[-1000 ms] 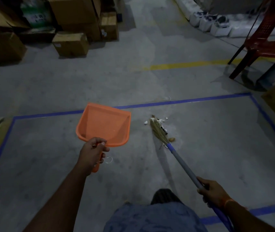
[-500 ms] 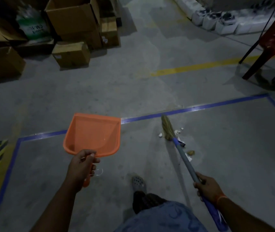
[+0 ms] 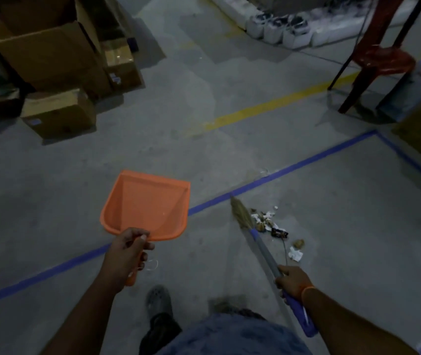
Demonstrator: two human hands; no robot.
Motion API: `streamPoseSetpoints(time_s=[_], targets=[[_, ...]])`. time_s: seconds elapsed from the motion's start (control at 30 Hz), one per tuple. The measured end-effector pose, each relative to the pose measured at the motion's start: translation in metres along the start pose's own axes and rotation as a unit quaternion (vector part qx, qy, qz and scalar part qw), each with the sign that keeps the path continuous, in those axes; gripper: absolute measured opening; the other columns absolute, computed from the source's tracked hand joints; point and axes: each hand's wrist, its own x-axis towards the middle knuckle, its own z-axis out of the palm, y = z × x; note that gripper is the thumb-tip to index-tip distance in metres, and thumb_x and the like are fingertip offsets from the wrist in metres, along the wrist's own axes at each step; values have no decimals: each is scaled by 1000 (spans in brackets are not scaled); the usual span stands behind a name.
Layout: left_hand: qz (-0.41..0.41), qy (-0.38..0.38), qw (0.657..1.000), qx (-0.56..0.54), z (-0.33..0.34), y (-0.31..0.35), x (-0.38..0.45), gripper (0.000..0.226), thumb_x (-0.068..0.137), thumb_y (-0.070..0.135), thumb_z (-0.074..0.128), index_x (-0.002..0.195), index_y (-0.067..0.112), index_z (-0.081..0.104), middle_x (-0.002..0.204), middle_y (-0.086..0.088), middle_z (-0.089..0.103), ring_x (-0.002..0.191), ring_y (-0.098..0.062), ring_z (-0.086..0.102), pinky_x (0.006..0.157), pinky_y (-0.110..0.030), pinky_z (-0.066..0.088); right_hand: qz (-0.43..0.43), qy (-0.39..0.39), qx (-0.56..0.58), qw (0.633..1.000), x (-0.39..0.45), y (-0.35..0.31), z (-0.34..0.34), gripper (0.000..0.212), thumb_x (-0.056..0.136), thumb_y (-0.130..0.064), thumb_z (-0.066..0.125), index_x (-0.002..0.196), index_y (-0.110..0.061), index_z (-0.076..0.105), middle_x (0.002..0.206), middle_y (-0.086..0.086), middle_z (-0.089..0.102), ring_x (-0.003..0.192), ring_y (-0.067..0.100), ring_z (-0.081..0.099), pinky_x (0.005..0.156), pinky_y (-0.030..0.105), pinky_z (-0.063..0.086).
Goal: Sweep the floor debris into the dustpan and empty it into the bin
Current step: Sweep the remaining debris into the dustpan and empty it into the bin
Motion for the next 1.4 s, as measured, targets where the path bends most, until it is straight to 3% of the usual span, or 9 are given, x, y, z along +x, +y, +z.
streamPoseSetpoints(time_s=[0.2,0.47,0.67,0.87,1.0,1.07,1.17,1.3,1.4], targets=[[22,-96,994,52,-41,56,114,11,104,5,53,107,5,63,83,-20,69,48,-16,51,45,-22,41,74,81,149,983,-36,-28,67,38,78,0,60,114,-7,66,57,12,63,45,28,61,46,40,53],[44,-189,975,107,-60,126,218,10,104,6,54,107,7,64,84,-20,70,52,-18,52,46,-25,41,89,171,290,937,-36,-136,106,37,84,0,60,114,-22,63,72,20,66,49,28,61,48,37,54],[44,-229,963,138,-38,163,305,11,104,6,54,106,8,65,84,-19,70,52,-19,52,46,-25,41,83,214,298,926,57,-223,75,40,79,-4,59,110,-29,63,71,18,67,51,30,64,50,41,57],[43,-262,948,174,-3,213,387,10,104,6,54,108,4,63,83,-21,69,52,-20,51,46,-25,40,102,188,280,936,244,-222,52,53,59,-44,60,108,-26,66,95,15,71,85,36,69,75,49,59],[63,-283,940,179,24,250,435,10,104,5,54,108,2,62,82,-21,68,50,-19,51,44,-25,40,121,178,279,936,241,-308,4,36,66,-30,61,96,-12,67,91,19,72,79,36,70,74,49,59],[73,-303,931,191,34,263,456,10,105,6,54,108,3,62,83,-20,69,51,-19,52,44,-27,41,148,162,299,929,216,-353,-11,23,80,-14,63,99,-1,65,90,20,72,60,29,67,57,33,60],[79,-339,915,205,47,280,486,10,105,7,54,108,4,62,83,-20,69,52,-19,53,46,-28,42,188,178,322,911,203,-387,-6,19,90,-1,58,109,2,59,100,16,65,49,12,49,29,10,34],[74,-386,891,229,56,297,532,10,105,9,54,107,7,64,86,-22,70,54,-21,53,49,-30,43,208,214,363,883,207,-396,44,47,84,-15,60,129,-1,54,113,19,65,72,30,67,57,28,58],[73,-439,861,245,63,312,563,10,104,9,55,107,6,64,85,-21,70,55,-23,51,49,-28,42,255,235,411,843,186,-426,75,29,85,-10,60,112,1,64,95,21,69,65,28,67,47,25,53]])
